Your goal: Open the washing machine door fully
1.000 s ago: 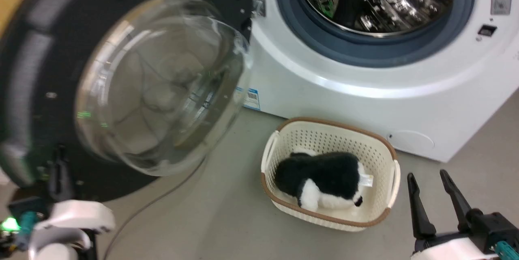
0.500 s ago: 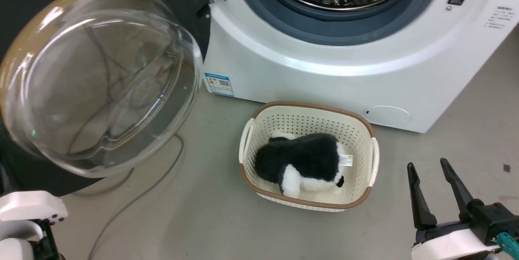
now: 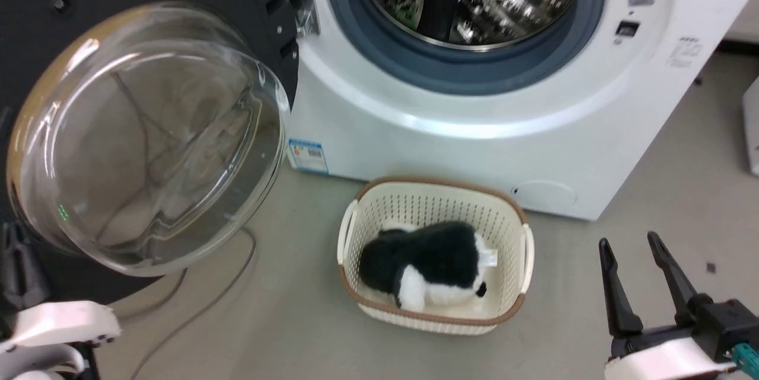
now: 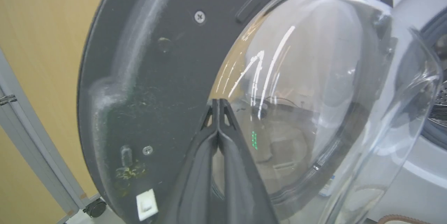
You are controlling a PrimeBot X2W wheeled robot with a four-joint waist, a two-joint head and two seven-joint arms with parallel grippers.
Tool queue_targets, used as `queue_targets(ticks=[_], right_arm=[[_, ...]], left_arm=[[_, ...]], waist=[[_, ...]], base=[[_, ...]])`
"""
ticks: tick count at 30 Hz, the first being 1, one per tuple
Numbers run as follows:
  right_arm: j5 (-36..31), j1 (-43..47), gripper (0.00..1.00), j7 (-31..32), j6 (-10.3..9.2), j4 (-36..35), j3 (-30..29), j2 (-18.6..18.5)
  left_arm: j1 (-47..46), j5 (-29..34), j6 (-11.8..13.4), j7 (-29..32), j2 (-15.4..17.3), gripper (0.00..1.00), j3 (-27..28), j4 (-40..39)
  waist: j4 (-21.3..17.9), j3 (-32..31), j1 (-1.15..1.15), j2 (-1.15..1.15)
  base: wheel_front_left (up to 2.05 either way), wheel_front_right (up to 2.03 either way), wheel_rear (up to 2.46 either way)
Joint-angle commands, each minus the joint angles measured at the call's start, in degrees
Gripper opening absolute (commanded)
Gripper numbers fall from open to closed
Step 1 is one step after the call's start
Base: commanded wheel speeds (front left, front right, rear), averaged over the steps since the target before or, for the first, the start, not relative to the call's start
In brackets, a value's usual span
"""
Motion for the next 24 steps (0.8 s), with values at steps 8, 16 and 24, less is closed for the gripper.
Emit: queue_targets(ticks=[8,16,24], right_arm=[[0.6,3.3,1.0,-0.2,0.28,-1.5,-0.5,0.2],[0.6,5.1,1.0,-0.2,0.28,-2.7,-0.9,0.2],[0.7,5.7,1.0,-0.2,0.28,-3.6,-0.1,0.2]], left_arm=[[6.4,2.3,-3.8,0.1,-3.4,0.0,-2.8,-9.9],[10.2,2.4,-6.9,0.1,-5.3,1.0,-7.0,-13.2],[12.2,2.8,-8.7,0.1,-6.1,1.0,-11.9,-11.7]], waist=[[-2.8,-6.6,0.0,0.0],[-6.3,-8.7,0.0,0.0],[-10.3,-9.4,0.0,0.0]], base=[[0.0,0.0,0.0],[0.0,0.0,0.0],[0.0,0.0,0.0]])
